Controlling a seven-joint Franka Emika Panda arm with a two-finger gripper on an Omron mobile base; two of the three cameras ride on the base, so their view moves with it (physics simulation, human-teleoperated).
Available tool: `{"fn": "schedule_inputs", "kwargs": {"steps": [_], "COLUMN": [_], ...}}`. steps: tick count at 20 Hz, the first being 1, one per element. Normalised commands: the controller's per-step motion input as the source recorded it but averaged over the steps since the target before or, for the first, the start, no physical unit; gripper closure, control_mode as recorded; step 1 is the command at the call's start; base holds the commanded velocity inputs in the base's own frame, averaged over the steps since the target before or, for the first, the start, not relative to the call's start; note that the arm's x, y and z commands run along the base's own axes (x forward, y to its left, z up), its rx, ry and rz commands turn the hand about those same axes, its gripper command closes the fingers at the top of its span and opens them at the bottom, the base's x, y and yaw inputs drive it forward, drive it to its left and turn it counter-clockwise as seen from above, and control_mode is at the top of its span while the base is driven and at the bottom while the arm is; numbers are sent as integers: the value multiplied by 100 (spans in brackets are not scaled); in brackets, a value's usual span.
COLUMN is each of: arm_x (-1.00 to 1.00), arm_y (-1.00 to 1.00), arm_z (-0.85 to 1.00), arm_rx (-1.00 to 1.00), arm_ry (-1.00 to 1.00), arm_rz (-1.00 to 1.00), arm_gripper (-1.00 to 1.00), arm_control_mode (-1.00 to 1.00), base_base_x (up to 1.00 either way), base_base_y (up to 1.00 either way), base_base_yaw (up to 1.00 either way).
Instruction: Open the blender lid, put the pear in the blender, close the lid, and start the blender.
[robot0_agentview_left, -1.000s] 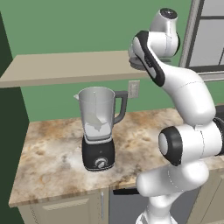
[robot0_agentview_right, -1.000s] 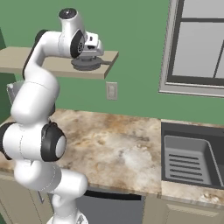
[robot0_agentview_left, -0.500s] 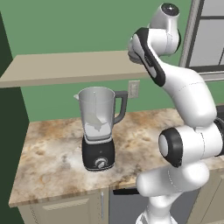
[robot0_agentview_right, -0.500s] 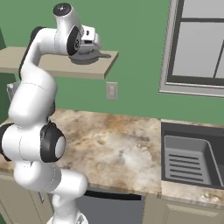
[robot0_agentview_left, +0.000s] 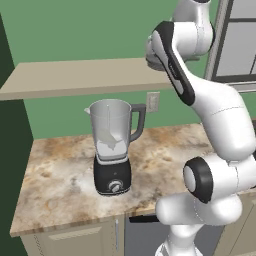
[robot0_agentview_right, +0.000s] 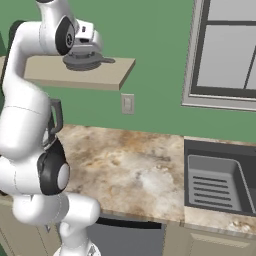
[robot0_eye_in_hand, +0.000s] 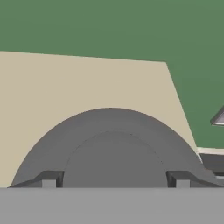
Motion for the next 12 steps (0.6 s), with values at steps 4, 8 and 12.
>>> {"fn": "schedule_inputs", "kwargs": {"steps": [4,8,12], "arm_x": [-83,-79,-66], "arm_y": [46,50,51], "arm_z": [0,-4,-8], "arm_rx": [0,0,0], "arm_ry": [0,0,0], "arm_rz": [-9,-11,-11], "arm_gripper": [100,100,100], "arm_control_mode": [-100,-100,-100], "base_base_x": [0,0,0], "base_base_y": [0,0,0], "base_base_yaw": [0,0,0]}}
